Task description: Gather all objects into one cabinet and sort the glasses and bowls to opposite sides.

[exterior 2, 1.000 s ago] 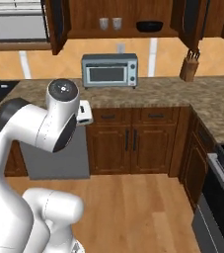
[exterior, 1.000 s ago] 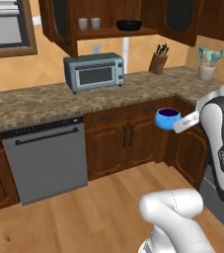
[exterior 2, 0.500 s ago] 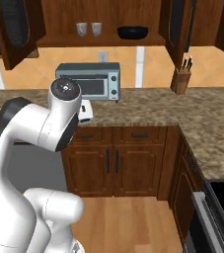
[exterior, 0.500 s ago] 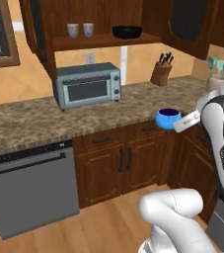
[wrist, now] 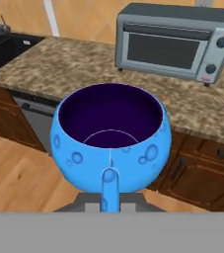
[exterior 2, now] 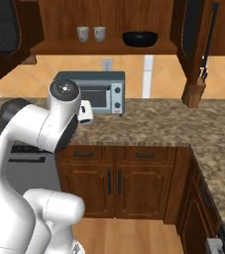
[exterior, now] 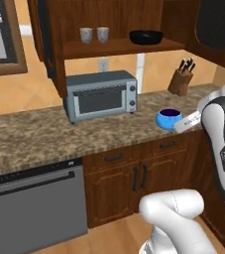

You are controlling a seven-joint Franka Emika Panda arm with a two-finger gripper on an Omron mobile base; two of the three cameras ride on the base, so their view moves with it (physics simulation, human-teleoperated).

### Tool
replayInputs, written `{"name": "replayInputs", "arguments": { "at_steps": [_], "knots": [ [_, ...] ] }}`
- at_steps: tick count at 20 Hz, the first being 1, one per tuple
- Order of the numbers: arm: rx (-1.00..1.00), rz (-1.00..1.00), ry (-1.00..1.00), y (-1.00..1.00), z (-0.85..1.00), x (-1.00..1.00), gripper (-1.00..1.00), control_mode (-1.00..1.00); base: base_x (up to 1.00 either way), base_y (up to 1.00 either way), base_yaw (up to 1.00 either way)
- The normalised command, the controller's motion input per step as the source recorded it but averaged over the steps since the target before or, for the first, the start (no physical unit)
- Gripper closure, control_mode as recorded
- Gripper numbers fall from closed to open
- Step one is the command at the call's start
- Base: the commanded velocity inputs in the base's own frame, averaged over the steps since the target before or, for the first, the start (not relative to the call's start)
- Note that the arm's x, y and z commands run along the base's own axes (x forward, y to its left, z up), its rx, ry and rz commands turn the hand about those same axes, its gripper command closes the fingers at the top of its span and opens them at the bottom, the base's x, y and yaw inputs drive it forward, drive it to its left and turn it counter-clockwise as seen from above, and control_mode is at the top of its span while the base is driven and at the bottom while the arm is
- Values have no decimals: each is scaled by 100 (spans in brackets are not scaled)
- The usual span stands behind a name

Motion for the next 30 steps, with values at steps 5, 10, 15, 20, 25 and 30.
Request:
{"name": "replayInputs", "arguments": {
  "at_steps": [5,10,15,20,25,30],
  "knots": [
    [0,0,0,0,0,0,100,100,56,-10,22],
    [0,0,0,0,0,0,100,100,81,-2,14],
    [0,0,0,0,0,0,100,100,76,-7,14],
    [0,0,0,0,0,0,100,100,24,-8,13],
    [0,0,0,0,0,0,100,100,-1,-5,1],
    [6,1,-12,0,63,-12,100,-100,0,0,0]
  ]
}}
